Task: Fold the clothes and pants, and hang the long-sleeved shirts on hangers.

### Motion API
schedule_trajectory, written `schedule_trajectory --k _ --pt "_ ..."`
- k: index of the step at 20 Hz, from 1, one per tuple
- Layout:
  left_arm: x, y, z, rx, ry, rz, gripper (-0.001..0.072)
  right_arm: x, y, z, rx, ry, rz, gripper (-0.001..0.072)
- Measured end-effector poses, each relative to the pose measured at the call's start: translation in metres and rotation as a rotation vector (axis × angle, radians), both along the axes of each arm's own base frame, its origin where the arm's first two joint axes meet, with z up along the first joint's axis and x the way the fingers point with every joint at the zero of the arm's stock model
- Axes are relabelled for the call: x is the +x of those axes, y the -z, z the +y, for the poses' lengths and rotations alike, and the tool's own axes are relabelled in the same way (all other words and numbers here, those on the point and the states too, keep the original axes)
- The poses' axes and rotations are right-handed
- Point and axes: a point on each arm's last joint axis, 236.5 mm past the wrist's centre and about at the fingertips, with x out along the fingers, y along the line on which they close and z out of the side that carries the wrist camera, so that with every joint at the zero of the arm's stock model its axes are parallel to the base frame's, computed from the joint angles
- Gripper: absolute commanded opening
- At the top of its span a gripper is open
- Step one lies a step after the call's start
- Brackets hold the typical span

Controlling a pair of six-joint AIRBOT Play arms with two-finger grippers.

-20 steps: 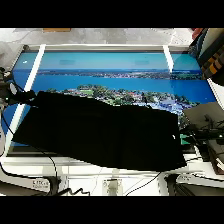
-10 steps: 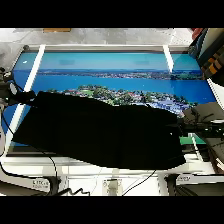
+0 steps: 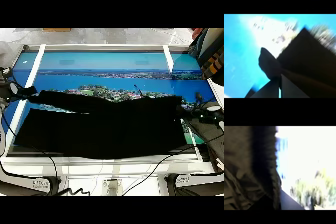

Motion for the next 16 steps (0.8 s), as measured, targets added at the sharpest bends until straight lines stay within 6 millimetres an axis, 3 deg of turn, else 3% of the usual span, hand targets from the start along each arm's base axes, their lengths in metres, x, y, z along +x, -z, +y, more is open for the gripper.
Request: schedule_trajectory --k 4,6,8,13,16 --pt "0.035 -0.048 -0.007 -0.049 -0.014 -0.223 0.0009 0.035 -0.027 -0.021 -0.06 0.079 -0.093 0.002" --pt "0.034 -0.058 -0.01 -0.044 0.002 -0.23 0.0008 0.043 -0.034 -0.028 -0.08 0.106 -0.118 0.002" --pt "0.017 -0.038 -0.013 -0.022 0.038 -0.124 0.0009 0.047 -0.037 -0.033 -0.091 0.122 -0.13 0.002" --pt "-0.044 0.043 -0.015 -0.017 0.072 0.134 0.0009 0.05 -0.039 -0.035 -0.097 0.131 -0.138 0.002" --pt "-0.058 0.067 -0.017 -0.015 0.082 0.174 0.001 0.05 -0.04 -0.036 -0.1 0.133 -0.139 0.002"
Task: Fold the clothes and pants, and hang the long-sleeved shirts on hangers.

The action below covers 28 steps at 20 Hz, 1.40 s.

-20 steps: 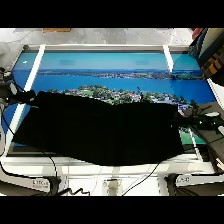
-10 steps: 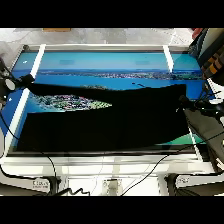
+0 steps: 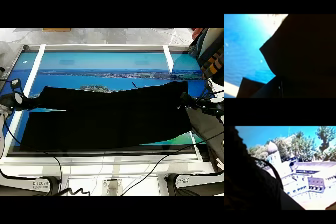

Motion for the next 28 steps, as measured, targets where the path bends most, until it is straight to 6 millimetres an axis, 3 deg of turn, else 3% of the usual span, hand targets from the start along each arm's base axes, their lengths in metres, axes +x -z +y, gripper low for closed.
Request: schedule_trajectory --k 4,8,9,10,11,13,18,19,21,22,23,24,26,28 --pt "-0.002 0.015 0.0 0.005 0.01 0.004 0.001 -0.001 0.002 -0.002 -0.015 -0.006 0.007 0.0019" --pt "0.01 0.012 0.003 0.025 0.016 -0.051 0.0014 -0.002 0.003 -0.002 -0.024 -0.01 0.011 0.0037" --pt "0.013 0.01 0.004 0.031 0.018 -0.071 0.0097 -0.003 0.003 -0.003 -0.026 -0.012 0.013 0.0236" --pt "0.017 0.007 0.005 0.037 0.019 -0.089 0.0368 -0.003 0.004 -0.003 -0.031 -0.013 0.015 0.0568" --pt "0.019 0.006 0.006 0.04 0.019 -0.1 0.0677 -0.003 0.004 -0.004 -0.036 -0.013 0.015 0.0643" --pt "0.022 0.004 0.006 0.043 0.017 -0.116 0.071 -0.004 0.005 -0.004 -0.038 -0.018 0.02 0.0642" --pt "0.02 -0.014 0.008 0.051 0.013 -0.136 0.0707 -0.012 0.001 0.001 -0.03 -0.069 0.067 0.0619" --pt "0.02 -0.024 0.01 0.057 0.009 -0.15 0.0707 -0.016 -0.001 0.0 -0.027 -0.078 0.089 0.0567" --pt "0.016 -0.051 0.014 0.072 -0.002 -0.186 0.0679 -0.029 -0.006 -0.009 -0.024 -0.083 0.149 0.0302" --pt "0.014 -0.065 0.016 0.081 -0.007 -0.204 0.0509 -0.04 -0.009 -0.015 -0.021 -0.088 0.191 0.0194" --pt "0.008 -0.079 0.019 0.093 -0.012 -0.214 0.0209 -0.051 -0.012 -0.02 -0.015 -0.092 0.23 0.0131" --pt "0.001 -0.093 0.021 0.101 -0.02 -0.217 0.0025 -0.066 -0.015 -0.026 -0.006 -0.097 0.275 0.009" --pt "-0.017 -0.114 0.023 0.109 -0.035 -0.203 0.001 -0.098 -0.022 -0.036 0.015 -0.11 0.358 0.002" --pt "-0.037 -0.126 0.021 0.105 -0.045 -0.164 0.001 -0.136 -0.027 -0.039 0.058 -0.135 0.436 0.002"
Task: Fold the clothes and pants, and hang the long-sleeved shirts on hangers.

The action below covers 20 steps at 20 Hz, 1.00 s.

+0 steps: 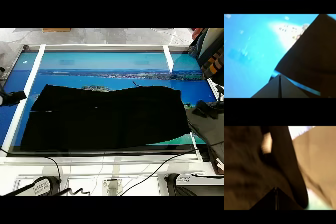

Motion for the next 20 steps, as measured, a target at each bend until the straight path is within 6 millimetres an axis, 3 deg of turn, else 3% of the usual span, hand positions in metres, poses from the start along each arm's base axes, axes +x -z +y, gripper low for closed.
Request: schedule_trajectory --k 2,4,5,6,7,8,10,11,13,15,20 --pt "-0.02 0.002 -0.005 -0.001 0.023 0.074 0.0008 -0.04 0.0 0.002 0.052 0.007 0.056 0.0019" --pt "-0.04 0.016 -0.011 -0.024 0.058 0.156 0.0008 -0.074 0.002 0.014 0.127 0.038 0.043 0.0024" --pt "-0.049 0.027 -0.016 -0.056 0.076 0.189 0.0008 -0.086 0.003 0.024 0.168 0.067 0.013 0.0133" --pt "-0.056 0.035 -0.022 -0.098 0.092 0.205 0.0009 -0.094 0.006 0.032 0.204 0.111 -0.025 0.0422" --pt "-0.062 0.044 -0.028 -0.146 0.106 0.213 0.0011 -0.099 0.009 0.04 0.232 0.159 -0.06 0.0633" --pt "-0.068 0.052 -0.034 -0.199 0.114 0.217 0.0057 -0.103 0.016 0.046 0.252 0.213 -0.087 0.0633" --pt "-0.078 0.063 -0.039 -0.277 0.11 0.217 0.0541 -0.105 0.027 0.058 0.292 0.312 -0.124 0.0631" --pt "-0.084 0.067 -0.04 -0.31 0.1 0.222 0.0591 -0.106 0.034 0.061 0.302 0.364 -0.13 0.0622" --pt "-0.096 0.073 -0.036 -0.361 0.074 0.231 0.0586 -0.104 0.045 0.06 0.304 0.457 -0.148 0.0614" --pt "-0.11 0.077 -0.029 -0.406 0.034 0.243 0.0586 -0.1 0.053 0.052 0.279 0.533 -0.165 0.0524" --pt "-0.154 0.092 -0.011 -0.547 -0.151 0.272 0.0587 -0.086 0.066 0.036 0.21 0.638 -0.189 0.0522"
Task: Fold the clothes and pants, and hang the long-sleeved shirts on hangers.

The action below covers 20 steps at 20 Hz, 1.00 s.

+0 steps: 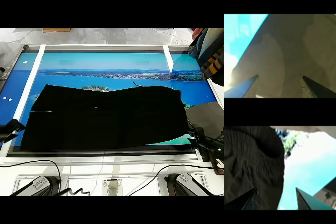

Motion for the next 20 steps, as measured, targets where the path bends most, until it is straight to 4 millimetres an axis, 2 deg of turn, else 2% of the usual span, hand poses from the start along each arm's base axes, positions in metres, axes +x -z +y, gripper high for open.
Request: schedule_trajectory --k 6,8,9,10,11,20 --pt "-0.03 0.021 -0.004 -0.084 -0.095 0.065 0.0587 0.029 0.016 0.003 0.02 0.064 -0.015 0.0467" --pt "-0.036 0.026 -0.006 -0.096 -0.115 0.084 0.0587 0.033 0.021 0.003 0.03 0.084 -0.013 0.0364" --pt "-0.038 0.027 -0.007 -0.103 -0.122 0.091 0.0587 0.034 0.023 0.003 0.033 0.09 -0.011 0.0282" --pt "-0.041 0.03 -0.009 -0.107 -0.126 0.1 0.0587 0.035 0.025 0.003 0.032 0.092 -0.009 0.0116" --pt "-0.044 0.032 -0.01 -0.112 -0.129 0.109 0.0586 0.035 0.026 0.004 0.034 0.09 -0.006 0.0022" --pt "-0.069 0.062 -0.031 -0.168 -0.188 0.189 0.0586 0.036 0.025 0.018 0.08 0.054 -0.013 0.002"
